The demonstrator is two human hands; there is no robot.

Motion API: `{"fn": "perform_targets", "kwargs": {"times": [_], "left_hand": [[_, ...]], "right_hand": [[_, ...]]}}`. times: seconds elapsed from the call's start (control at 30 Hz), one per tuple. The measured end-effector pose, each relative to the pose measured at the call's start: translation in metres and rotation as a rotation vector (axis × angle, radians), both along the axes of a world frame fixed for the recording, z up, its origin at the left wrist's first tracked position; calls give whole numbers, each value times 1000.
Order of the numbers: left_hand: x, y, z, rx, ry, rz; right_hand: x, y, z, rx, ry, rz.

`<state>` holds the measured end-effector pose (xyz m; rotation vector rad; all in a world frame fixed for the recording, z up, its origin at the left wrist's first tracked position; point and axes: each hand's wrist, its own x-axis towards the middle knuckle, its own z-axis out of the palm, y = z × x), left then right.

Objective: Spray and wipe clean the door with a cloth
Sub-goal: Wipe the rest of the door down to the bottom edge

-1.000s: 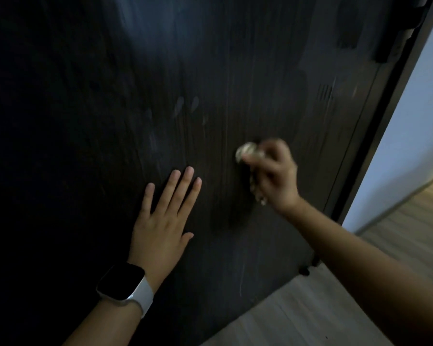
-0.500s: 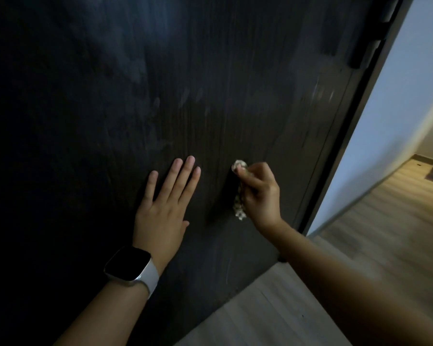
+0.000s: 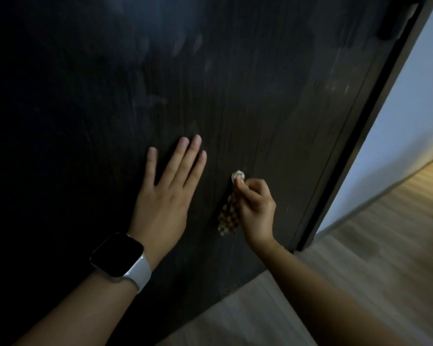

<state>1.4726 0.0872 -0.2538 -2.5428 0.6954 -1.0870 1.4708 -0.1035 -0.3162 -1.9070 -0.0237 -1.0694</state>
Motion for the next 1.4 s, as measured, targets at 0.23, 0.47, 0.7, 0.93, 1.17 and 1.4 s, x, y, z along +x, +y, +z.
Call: {"fn": "perform_targets", "kwargs": {"times": [0.23, 0.47, 0.7, 0.93, 1.17, 1.4], "left_hand": [[5, -28, -62, 123, 147, 44], [10, -24, -68, 178, 79, 76], [10, -27, -71, 188, 46, 94], [11, -27, -69, 203, 34, 76], [12, -27, -69, 192, 34, 64], [11, -29, -70, 196, 38, 39]], "right_hand": [[-2, -4, -79, 659, 143, -145], [5, 59, -65, 463, -143, -76], [22, -2, -161, 908, 126, -273], [19, 15, -151, 1097, 154, -276], [17, 25, -160, 1086, 141, -243], [15, 24, -156, 1155, 152, -233]]}}
